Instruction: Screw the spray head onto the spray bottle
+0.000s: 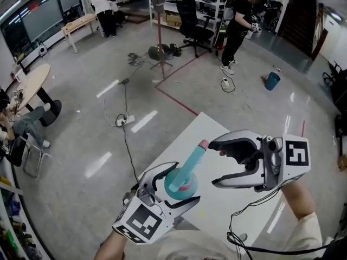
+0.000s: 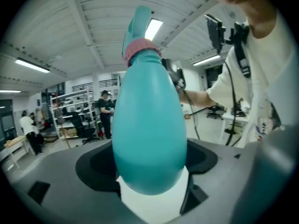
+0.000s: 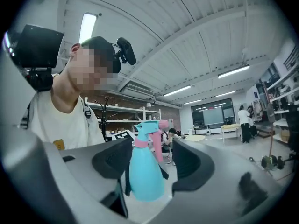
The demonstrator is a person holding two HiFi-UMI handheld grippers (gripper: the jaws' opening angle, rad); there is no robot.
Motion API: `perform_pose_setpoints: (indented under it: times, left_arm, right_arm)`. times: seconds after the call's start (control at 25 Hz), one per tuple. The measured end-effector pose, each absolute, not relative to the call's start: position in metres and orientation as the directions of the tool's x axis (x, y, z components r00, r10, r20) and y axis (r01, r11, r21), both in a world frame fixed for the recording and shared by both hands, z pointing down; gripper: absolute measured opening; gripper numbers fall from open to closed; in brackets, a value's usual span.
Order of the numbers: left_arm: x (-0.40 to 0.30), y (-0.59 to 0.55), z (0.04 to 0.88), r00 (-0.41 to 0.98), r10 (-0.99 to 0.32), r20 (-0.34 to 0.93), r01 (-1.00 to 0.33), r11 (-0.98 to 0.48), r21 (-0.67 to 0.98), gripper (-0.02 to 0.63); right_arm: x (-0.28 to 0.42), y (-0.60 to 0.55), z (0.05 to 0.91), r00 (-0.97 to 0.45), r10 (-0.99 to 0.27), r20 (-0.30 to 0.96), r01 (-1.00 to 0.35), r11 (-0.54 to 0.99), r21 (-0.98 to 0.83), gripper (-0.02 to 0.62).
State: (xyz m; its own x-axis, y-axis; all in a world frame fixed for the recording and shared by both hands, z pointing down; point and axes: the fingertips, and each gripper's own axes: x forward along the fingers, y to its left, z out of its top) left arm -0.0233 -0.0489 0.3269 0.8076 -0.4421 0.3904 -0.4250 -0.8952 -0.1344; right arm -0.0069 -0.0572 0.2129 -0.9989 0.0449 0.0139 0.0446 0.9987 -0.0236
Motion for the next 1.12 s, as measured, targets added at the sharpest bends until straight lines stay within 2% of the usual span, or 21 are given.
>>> perform_pose_setpoints:
  times: [0.16, 0.56, 0.6, 0.68, 0.84, 1.0, 1.12]
  left_arm:
    - [-0.016, -0.022, 0.341, 0.874, -0.242, 0.422, -0.226, -0.97, -0.09, 0.419]
    - [0.009, -0.012, 0.325, 0.851, -0.173, 0.497, -0.143, -0.985, -0.098, 0.419]
    - [0.01, -0.011, 0.325, 0.849, -0.171, 0.5, -0.139, -0.985, -0.1, 0.419]
    - [0.012, -0.01, 0.327, 0.844, -0.166, 0.51, -0.134, -0.986, -0.099, 0.419]
    - [0.009, -0.005, 0.334, 0.82, -0.131, 0.558, -0.148, -0.989, -0.015, 0.419]
    - [0.004, -0.002, 0.344, 0.775, -0.082, 0.627, -0.173, -0.981, 0.087, 0.419]
    - [0.004, -0.002, 0.352, 0.749, -0.061, 0.66, -0.172, -0.979, 0.105, 0.419]
  right_arm:
    - [-0.017, -0.042, 0.22, -0.98, 0.196, 0.038, 0.192, 0.977, -0.096, 0.268]
    - [-0.03, 0.0, 0.209, -0.885, 0.461, 0.065, 0.438, 0.872, -0.218, 0.26]
    - [-0.029, 0.001, 0.21, -0.882, 0.466, 0.071, 0.442, 0.869, -0.221, 0.249]
    - [-0.028, 0.0, 0.212, -0.882, 0.465, 0.077, 0.44, 0.87, -0.223, 0.157]
    - [-0.029, -0.001, 0.215, -0.883, 0.452, 0.123, 0.428, 0.886, -0.181, 0.137]
    - [-0.029, -0.007, 0.225, -0.881, 0.417, 0.224, 0.401, 0.909, -0.114, 0.133]
    - [-0.026, -0.008, 0.234, -0.862, 0.406, 0.303, 0.406, 0.912, -0.067, 0.132]
